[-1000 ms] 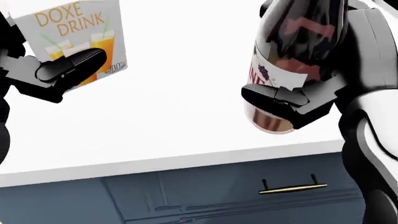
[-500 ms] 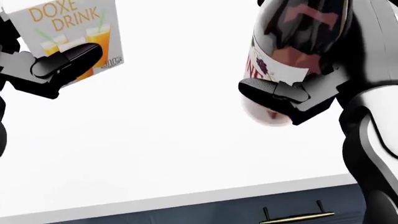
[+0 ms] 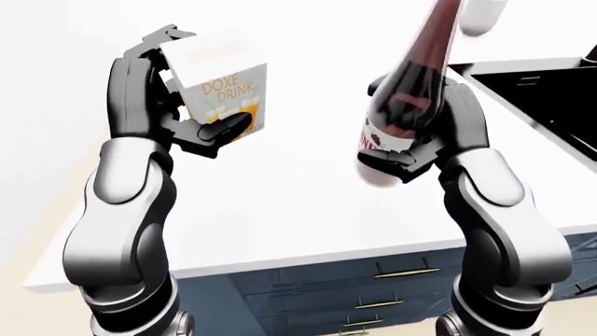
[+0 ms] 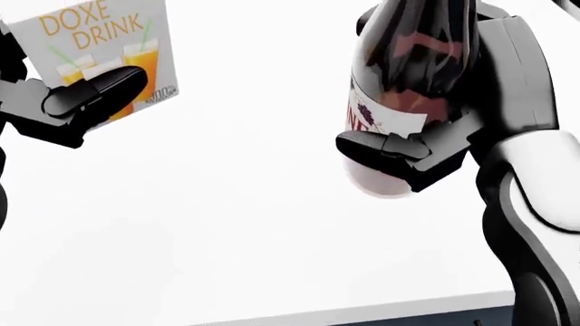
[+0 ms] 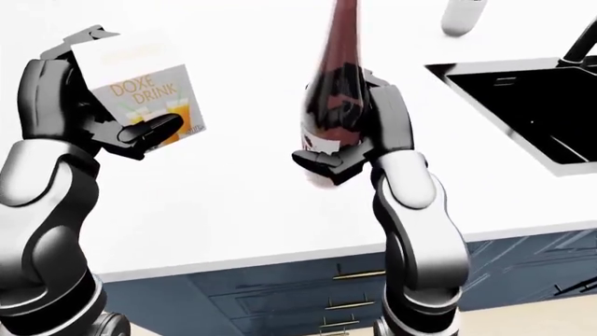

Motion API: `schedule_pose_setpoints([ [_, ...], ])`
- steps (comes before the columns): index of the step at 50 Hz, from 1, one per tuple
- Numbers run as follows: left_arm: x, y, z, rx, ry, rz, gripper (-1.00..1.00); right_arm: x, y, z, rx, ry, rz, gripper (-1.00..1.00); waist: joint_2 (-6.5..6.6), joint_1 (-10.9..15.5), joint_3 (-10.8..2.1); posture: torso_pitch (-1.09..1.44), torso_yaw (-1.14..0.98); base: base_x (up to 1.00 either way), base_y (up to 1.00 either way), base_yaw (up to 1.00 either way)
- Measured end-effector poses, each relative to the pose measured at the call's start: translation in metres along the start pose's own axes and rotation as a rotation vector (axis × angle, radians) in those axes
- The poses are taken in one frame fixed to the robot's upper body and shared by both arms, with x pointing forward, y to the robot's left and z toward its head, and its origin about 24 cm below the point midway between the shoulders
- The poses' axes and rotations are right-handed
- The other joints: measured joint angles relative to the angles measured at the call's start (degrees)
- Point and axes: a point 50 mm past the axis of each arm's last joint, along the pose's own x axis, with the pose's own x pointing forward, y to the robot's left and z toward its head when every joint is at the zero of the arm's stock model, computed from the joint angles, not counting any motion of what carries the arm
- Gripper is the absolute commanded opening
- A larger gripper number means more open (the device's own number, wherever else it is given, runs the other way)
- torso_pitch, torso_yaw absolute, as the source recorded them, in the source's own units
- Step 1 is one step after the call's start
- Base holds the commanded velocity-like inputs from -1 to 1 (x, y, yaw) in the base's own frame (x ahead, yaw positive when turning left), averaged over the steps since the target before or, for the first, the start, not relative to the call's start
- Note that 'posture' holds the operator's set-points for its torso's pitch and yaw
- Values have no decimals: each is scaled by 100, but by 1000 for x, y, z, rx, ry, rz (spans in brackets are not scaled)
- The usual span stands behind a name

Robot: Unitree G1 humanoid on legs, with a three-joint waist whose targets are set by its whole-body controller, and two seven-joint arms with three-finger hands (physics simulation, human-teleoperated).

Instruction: Move the drinks to the dining counter.

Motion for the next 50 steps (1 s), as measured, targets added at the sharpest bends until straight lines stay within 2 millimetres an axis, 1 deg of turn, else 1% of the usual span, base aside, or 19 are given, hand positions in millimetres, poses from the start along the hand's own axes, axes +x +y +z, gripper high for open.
schedule_pose_setpoints([
  [7,0,-1,-1,2,3,-2,-100,3,-5,-7,-3,46,-37,-100,7,-13,-3,0,0,0,0,0],
  [19,1,-3,0,6,2,-7,-100,15,-7,-28,-19,143,-48,-100,19,-29,-6,0,0,0,0,0],
  [23,2,-3,0,7,3,-7,-100,20,-7,-34,-19,162,-49,-100,22,-24,-11,0,0,0,0,0],
  [31,3,-3,-3,8,9,-7,-100,26,-7,-41,-23,175,-59,-100,15,-17,-31,0,0,0,0,0],
  [32,3,-3,-3,8,9,-6,-100,27,-7,-42,-22,178,-60,-84,14,-17,-33,0,0,0,0,0],
  [33,3,-3,-3,8,8,-5,-100,27,-7,-43,-21,182,-61,-75,12,-15,-35,0,0,0,0,0],
  [34,3,-3,-3,8,8,-5,-100,28,-7,-45,-20,185,-61,-77,11,-13,-35,0,0,0,0,0],
  [35,3,-3,-3,8,7,-5,-100,28,-7,-46,-20,189,-63,-75,10,-10,-36,0,0,0,0,0],
  [40,2,-3,-3,8,6,-4,-100,28,-8,-50,-18,202,-68,-77,9,0,-41,0,0,0,0,0],
  [44,2,-2,-4,9,10,-3,-100,27,-8,-51,-13,201,-66,-57,9,2,-44,0,0,0,0,0],
  [45,2,-2,-5,8,10,-3,-100,27,-8,-51,-12,200,-66,-41,8,4,-46,0,0,0,0,0],
  [48,2,-2,-5,8,10,-3,-100,26,-9,-52,-11,198,-68,-28,5,5,-53,0,0,0,0,0],
  [50,2,-3,-5,8,9,-3,-100,26,-10,-52,-11,197,-70,-23,4,6,-57,0,0,0,0,0],
])
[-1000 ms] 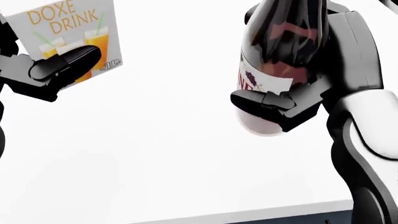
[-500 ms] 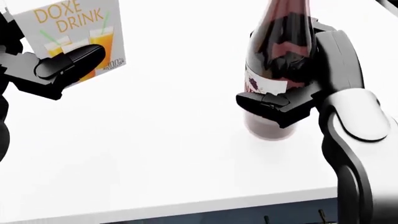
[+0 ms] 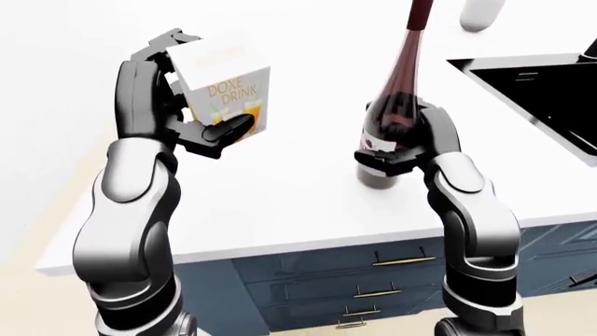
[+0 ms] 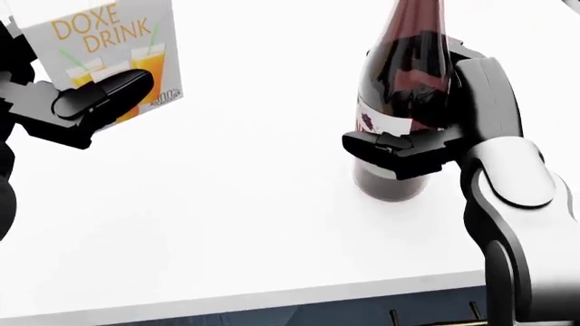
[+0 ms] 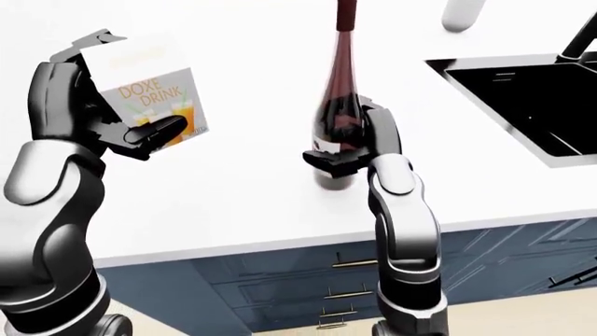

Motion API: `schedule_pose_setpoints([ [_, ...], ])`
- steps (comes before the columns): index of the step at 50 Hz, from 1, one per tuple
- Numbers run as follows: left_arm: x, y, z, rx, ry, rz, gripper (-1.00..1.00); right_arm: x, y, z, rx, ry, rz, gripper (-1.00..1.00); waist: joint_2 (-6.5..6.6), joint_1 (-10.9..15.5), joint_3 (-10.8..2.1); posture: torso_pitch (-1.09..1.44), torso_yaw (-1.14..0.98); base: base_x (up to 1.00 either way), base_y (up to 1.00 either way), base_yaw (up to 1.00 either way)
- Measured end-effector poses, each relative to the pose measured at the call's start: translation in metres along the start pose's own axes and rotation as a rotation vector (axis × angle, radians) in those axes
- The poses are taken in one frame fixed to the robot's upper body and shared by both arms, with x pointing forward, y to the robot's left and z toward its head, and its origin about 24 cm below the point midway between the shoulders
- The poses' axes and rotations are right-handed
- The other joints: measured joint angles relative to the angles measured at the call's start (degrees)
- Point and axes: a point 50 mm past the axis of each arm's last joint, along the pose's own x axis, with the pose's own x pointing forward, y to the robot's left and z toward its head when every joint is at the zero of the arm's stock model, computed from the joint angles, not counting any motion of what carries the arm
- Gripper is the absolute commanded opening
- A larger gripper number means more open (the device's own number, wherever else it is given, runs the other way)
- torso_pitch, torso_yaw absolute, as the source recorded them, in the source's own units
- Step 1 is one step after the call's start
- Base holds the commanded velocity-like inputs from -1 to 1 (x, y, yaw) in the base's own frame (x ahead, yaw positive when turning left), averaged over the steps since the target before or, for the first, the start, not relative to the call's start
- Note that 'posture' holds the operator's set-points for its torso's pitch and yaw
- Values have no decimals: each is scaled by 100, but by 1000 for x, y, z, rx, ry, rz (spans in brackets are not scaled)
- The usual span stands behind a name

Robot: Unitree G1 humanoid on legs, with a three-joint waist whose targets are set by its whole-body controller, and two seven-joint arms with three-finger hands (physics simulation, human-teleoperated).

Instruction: Move the drinks to the dining counter.

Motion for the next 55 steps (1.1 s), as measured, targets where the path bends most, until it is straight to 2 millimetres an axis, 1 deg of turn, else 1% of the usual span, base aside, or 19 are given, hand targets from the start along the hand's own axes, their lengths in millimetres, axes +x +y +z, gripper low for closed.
schedule_pose_setpoints([
  [8,-1,0,1,0,-3,0,-100,-1,1,-2,-3,-3,5,-4,1,-6,-9,0,0,0,0,0],
  [11,-1,0,2,0,-4,-1,-100,-1,1,-3,-4,-3,11,8,0,-7,-12,0,0,0,0,0],
  [13,-1,0,2,0,-5,-2,-100,0,2,-3,-4,-3,15,22,0,-7,-12,0,0,0,0,0],
  [15,-1,0,2,1,-4,-3,-100,0,2,-3,-3,-2,17,30,-1,-6,-11,0,0,0,0,0],
  [19,-2,0,2,1,-3,-3,-100,0,2,-4,-1,-4,19,38,-4,-6,-12,0,0,0,0,0],
  [20,-2,0,2,1,-3,-3,-100,0,2,-4,-1,-7,18,44,-3,-5,-13,0,0,0,0,0],
  [26,-1,0,-1,1,3,-1,-100,-2,-3,6,-4,-66,-11,67,-23,-8,-53,0,0,0,0,0],
  [33,-1,0,0,1,-5,0,-100,-2,-3,4,-5,-62,-6,100,-38,-7,-60,0,0,0,0,0],
  [41,-2,-2,2,2,-8,-7,-100,-4,-6,4,-2,-61,-9,100,-41,-2,-57,0,0,0,0,0],
  [45,-3,-4,0,-1,-4,-9,-100,-6,-9,4,3,-62,-15,100,-42,5,-64,0,0,0,0,0],
  [48,-4,-8,-5,-2,6,-18,-100,-9,-14,3,12,-64,-28,100,-51,18,-68,0,0,0,0,0],
  [55,3,-16,-26,-12,73,-36,-100,-17,-20,4,35,-72,-35,100,-74,19,-68,0,0,0,0,0],
])
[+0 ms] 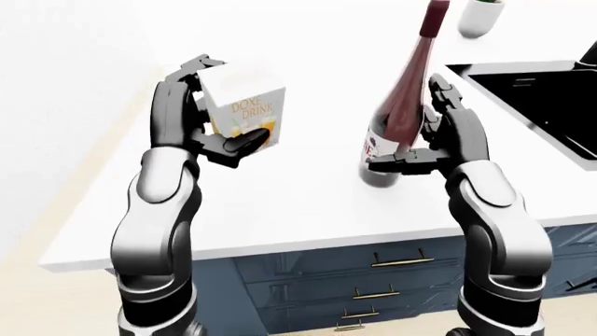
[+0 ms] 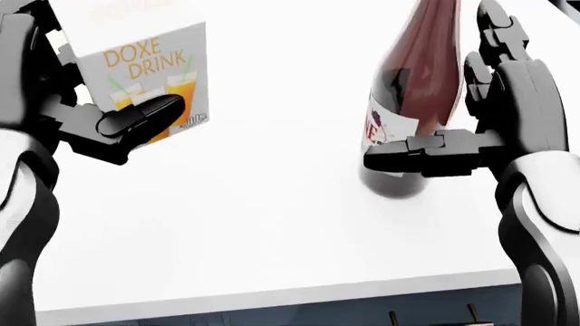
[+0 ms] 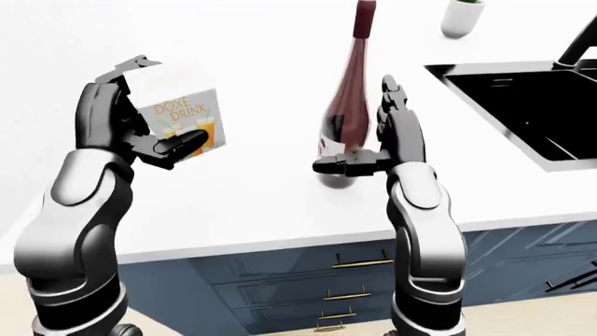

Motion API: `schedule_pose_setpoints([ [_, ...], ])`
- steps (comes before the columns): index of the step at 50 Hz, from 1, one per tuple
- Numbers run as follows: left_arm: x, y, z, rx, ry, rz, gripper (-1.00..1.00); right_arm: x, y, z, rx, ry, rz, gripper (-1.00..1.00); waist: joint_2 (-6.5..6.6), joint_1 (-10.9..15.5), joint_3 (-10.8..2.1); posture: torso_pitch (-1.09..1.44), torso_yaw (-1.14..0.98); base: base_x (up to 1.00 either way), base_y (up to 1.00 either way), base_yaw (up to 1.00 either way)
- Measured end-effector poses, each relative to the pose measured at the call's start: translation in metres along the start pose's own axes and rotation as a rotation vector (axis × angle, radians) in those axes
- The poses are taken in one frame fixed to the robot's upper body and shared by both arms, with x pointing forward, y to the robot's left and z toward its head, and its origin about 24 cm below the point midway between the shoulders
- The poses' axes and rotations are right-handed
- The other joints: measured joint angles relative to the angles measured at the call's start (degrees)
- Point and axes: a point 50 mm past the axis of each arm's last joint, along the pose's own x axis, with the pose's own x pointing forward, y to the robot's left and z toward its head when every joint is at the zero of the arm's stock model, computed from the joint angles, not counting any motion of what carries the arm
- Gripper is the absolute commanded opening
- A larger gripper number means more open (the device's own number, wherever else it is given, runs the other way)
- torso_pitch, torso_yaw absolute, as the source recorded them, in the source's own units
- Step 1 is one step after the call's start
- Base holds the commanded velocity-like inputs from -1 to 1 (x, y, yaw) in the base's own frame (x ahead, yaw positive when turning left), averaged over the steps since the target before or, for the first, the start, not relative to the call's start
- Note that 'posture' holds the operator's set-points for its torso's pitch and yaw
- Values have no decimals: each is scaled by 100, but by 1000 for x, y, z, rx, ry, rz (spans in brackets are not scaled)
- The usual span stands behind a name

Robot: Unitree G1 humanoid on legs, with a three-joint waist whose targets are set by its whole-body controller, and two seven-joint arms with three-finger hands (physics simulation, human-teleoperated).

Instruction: Move the drinks to the dining counter.

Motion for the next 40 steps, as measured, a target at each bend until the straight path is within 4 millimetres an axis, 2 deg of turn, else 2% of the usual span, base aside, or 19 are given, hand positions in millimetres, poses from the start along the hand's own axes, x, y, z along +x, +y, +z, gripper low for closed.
schedule_pose_setpoints([
  [8,5,-18,-6,-5,-3,-32,-100,-8,-9,-3,31,0,-15,100,-37,12,-27,0,0,0,0,0],
  [19,27,-30,-37,3,76,-30,-100,-15,-11,-3,42,-12,-15,100,-62,6,-34,0,0,0,0,0],
  [23,35,-29,-69,16,133,-14,-100,-17,-12,2,49,-29,-15,100,-53,6,-73,0,0,0,0,0],
  [26,34,-25,-83,22,176,2,-100,-19,-14,4,48,-40,-24,100,-70,2,-51,0,0,0,0,0],
  [40,37,-24,-85,22,152,13,-100,-16,-13,1,49,-27,-18,100,-61,6,-82,0,0,0,0,0],
])
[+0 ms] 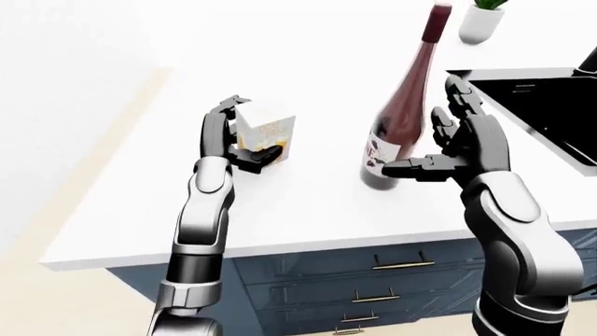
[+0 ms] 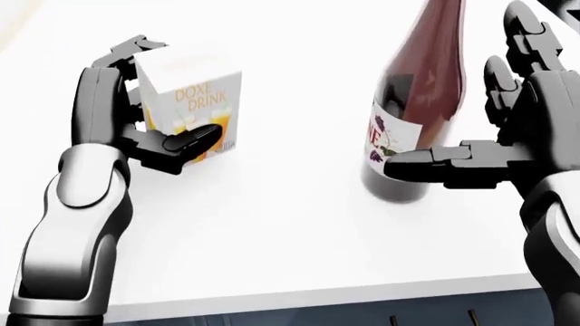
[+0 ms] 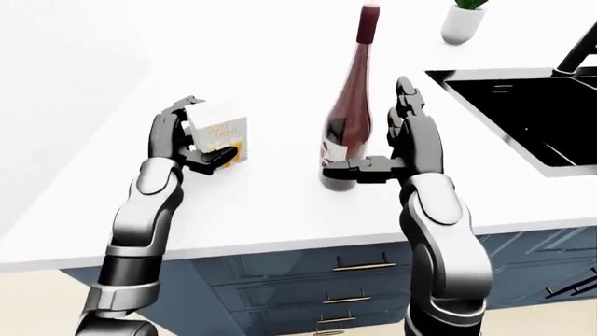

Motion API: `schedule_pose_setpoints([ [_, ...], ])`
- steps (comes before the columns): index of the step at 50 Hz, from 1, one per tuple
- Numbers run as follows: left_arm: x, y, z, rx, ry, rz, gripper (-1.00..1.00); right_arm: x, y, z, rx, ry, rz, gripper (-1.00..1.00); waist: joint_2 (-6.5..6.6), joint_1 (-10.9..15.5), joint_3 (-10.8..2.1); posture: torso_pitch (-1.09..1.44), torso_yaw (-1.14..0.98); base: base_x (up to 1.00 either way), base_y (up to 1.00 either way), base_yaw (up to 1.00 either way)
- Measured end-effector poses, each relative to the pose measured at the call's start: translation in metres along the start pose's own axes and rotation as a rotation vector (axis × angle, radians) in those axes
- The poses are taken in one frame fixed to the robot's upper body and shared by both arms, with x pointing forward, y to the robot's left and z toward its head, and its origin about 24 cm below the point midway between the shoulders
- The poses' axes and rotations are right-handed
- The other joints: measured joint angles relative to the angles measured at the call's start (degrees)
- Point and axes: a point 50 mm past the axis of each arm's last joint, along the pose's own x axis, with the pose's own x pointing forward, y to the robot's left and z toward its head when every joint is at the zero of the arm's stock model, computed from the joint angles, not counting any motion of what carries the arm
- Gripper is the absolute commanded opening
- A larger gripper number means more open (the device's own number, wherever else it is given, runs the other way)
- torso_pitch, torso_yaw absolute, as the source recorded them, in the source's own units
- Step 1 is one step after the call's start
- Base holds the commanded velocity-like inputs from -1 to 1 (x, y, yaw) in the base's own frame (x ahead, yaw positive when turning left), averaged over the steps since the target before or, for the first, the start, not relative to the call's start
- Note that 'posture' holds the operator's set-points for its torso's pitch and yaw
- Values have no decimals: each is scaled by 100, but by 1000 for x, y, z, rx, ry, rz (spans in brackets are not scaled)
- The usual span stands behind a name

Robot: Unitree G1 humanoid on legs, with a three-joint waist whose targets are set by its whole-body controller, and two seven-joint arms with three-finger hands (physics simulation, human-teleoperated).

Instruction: Move the drinks to the dining counter.

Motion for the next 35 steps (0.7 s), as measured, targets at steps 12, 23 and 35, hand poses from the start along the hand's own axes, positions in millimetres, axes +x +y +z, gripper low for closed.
schedule_pose_setpoints([
  [12,-1,0,-5,6,9,-2,-54,-1,-2,-1,2,3,-6,100,3,-4,9,0,0,0,0,0],
  [23,-3,0,-7,6,11,-5,-21,-2,-5,-2,6,4,-15,100,0,-5,9,0,0,0,0,0],
  [35,-5,0,-1,1,-7,-11,28,-2,-7,-1,5,2,-18,100,-3,-3,5,0,0,0,0,0],
])
